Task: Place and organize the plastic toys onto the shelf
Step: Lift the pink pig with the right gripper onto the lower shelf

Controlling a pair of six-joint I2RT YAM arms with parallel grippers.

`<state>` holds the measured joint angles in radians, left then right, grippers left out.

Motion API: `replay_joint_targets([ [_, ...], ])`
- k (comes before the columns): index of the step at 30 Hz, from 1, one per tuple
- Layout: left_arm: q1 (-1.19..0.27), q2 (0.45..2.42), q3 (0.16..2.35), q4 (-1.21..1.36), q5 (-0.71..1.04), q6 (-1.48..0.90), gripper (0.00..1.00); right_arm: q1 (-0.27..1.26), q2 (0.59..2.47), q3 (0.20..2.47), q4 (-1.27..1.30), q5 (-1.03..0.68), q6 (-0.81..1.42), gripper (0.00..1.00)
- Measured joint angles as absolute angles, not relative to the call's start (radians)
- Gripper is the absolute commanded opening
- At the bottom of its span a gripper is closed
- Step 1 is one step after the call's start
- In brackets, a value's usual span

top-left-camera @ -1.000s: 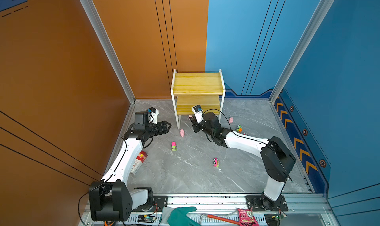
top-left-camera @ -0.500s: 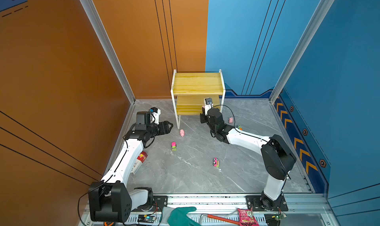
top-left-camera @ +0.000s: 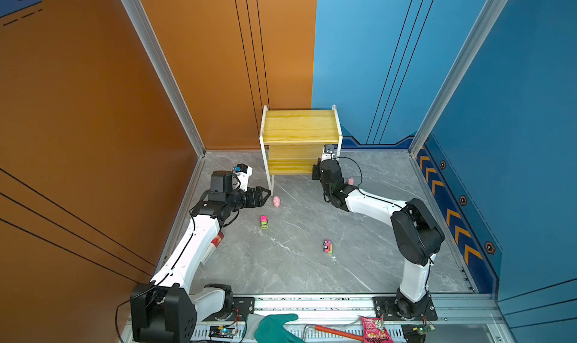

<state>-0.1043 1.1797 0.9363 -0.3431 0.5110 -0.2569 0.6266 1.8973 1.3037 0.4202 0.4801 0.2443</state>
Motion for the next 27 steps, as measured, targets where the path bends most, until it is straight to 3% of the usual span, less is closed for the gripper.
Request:
replay_joint_targets([
  [15, -0.115, 1.18, 0.936, -0.339, 0.514, -0.251, 0.75, 0.628, 1.978, 1.34, 0.448, 0.582, 0.245, 0.25],
  [27, -0.12, 1.18, 0.936, -0.339, 0.514, -0.251, 0.77, 0.632, 1.983, 1.349, 0.449, 0.591, 0.265, 0.59],
])
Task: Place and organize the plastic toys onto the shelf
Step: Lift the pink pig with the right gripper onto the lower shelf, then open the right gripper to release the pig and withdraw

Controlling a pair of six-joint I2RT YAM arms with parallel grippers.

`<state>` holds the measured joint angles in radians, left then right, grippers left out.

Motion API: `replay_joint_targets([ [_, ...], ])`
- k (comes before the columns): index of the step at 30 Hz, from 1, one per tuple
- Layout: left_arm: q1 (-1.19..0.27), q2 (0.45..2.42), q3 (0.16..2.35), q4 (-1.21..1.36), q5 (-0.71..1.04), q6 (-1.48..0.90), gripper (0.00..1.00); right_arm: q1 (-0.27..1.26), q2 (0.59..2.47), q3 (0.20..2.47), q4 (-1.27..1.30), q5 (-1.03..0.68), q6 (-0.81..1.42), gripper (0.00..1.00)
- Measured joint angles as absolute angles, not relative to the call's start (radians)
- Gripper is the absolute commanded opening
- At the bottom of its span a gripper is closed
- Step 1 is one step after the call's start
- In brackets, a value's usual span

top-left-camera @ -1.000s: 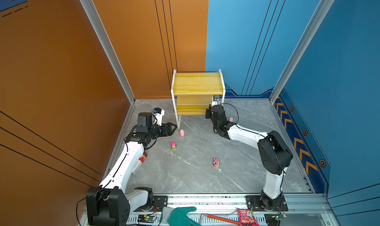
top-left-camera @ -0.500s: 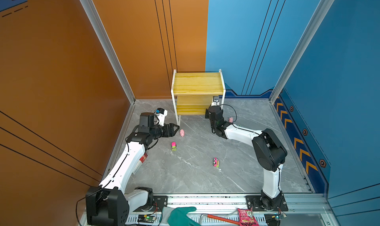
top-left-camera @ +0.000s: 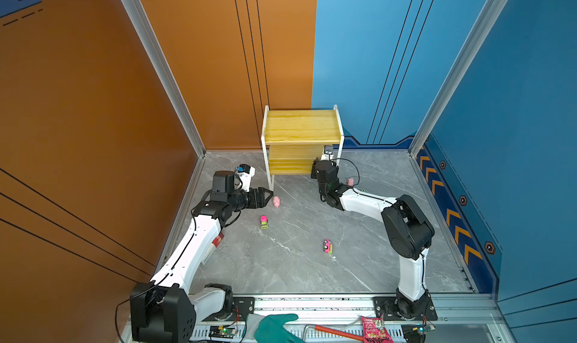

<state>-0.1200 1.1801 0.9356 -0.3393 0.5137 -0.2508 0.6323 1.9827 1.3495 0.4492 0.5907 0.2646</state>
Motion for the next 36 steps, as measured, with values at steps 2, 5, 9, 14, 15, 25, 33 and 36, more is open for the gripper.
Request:
replay_joint_targets([
  [2, -0.12, 1.18, 0.936, -0.339, 0.513, -0.251, 0.77, 0.635, 1.983, 1.349, 0.449, 0.583, 0.265, 0.62],
  [5, -0.12, 1.18, 0.936, -0.339, 0.512, -0.251, 0.78, 0.641, 1.98, 1.349, 0.449, 0.576, 0.268, 0.67],
  [9, -0.12, 1.18, 0.935, -0.339, 0.509, -0.251, 0.79, 0.648, 1.956, 1.347, 0.448, 0.568, 0.268, 0.7],
  [14, -0.119, 1.179, 0.932, -0.339, 0.505, -0.252, 0.79, 0.655, 1.909, 1.335, 0.429, 0.549, 0.271, 0.71],
  [15, -0.119, 1.179, 0.93, -0.339, 0.502, -0.252, 0.8, 0.656, 1.903, 1.331, 0.426, 0.545, 0.271, 0.71],
  [25, -0.093, 1.179, 0.925, -0.339, 0.485, -0.262, 0.8, 0.671, 1.807, 1.277, 0.393, 0.49, 0.31, 0.72],
  [33, -0.09, 1.179, 0.922, -0.339, 0.458, -0.272, 0.81, 0.696, 1.716, 1.136, 0.386, 0.429, 0.346, 0.72],
  [36, -0.09, 1.182, 0.919, -0.339, 0.444, -0.278, 0.81, 0.727, 1.695, 1.067, 0.397, 0.391, 0.35, 0.71],
])
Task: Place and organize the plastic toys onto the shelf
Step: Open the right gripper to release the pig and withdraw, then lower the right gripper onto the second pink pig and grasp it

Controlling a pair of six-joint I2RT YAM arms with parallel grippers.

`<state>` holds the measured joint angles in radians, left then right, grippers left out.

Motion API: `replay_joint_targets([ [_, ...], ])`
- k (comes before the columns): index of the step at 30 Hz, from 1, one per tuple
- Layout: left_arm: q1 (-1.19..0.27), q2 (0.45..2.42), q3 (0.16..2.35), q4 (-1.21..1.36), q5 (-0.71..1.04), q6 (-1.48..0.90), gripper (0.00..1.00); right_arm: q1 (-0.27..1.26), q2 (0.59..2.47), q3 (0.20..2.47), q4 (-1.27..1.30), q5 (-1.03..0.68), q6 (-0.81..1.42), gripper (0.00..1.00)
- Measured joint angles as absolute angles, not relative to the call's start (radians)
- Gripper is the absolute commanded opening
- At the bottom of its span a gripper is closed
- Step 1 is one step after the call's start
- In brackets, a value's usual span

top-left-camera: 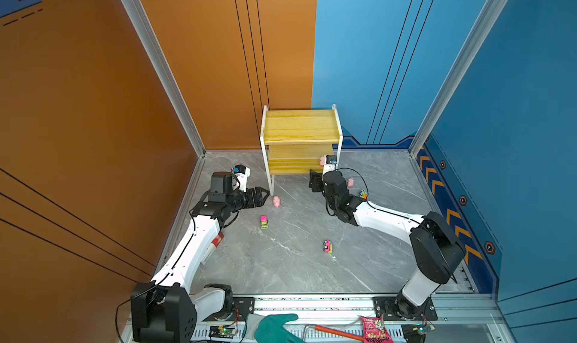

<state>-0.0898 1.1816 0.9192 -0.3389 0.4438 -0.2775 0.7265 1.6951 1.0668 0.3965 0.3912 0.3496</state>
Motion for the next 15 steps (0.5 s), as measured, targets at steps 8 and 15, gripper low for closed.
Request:
replay_joint_targets([
  [8, -0.113, 1.22, 0.915, -0.345, 0.361, -0.282, 0.8, 0.785, 1.701, 0.962, 0.452, 0.207, 0.337, 0.7],
  [15, -0.125, 1.234, 0.915, -0.423, 0.263, -0.285, 0.79, 0.807, 1.831, 0.965, 0.55, 0.073, 0.343, 0.67],
])
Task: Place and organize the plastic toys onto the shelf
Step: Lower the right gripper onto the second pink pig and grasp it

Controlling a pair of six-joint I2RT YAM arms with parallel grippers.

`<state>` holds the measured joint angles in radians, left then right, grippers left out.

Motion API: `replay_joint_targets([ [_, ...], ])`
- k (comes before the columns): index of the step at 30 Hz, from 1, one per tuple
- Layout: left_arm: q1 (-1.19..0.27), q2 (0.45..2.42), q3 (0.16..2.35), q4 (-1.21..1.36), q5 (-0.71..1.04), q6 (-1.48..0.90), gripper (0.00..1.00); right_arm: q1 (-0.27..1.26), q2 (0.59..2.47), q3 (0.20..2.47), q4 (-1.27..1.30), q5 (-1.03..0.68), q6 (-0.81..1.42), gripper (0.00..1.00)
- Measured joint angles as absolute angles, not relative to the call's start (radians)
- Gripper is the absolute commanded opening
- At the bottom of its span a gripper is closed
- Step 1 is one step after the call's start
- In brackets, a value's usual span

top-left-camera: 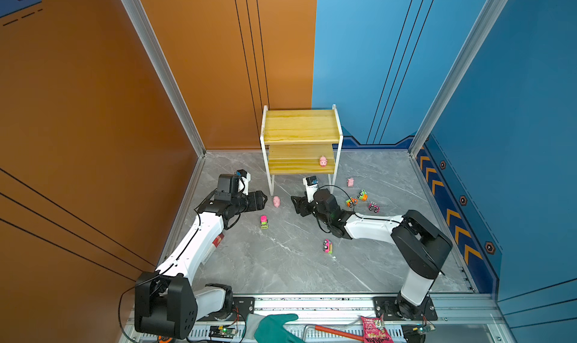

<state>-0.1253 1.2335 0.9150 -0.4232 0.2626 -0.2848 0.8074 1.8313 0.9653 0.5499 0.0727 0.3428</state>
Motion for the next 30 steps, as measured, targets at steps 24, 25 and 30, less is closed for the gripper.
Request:
replay_joint_targets([
  [24, -0.092, 1.23, 0.915, -0.54, 0.185, -0.284, 0.78, 0.878, 2.261, 1.298, 0.585, 0.094, 0.391, 0.6],
  [25, -0.092, 1.23, 0.915, -0.54, 0.186, -0.284, 0.78, 0.877, 2.274, 1.309, 0.585, 0.098, 0.392, 0.6],
  [30, -0.092, 1.227, 0.915, -0.539, 0.188, -0.284, 0.78, 0.871, 2.306, 1.346, 0.587, 0.109, 0.394, 0.52],
])
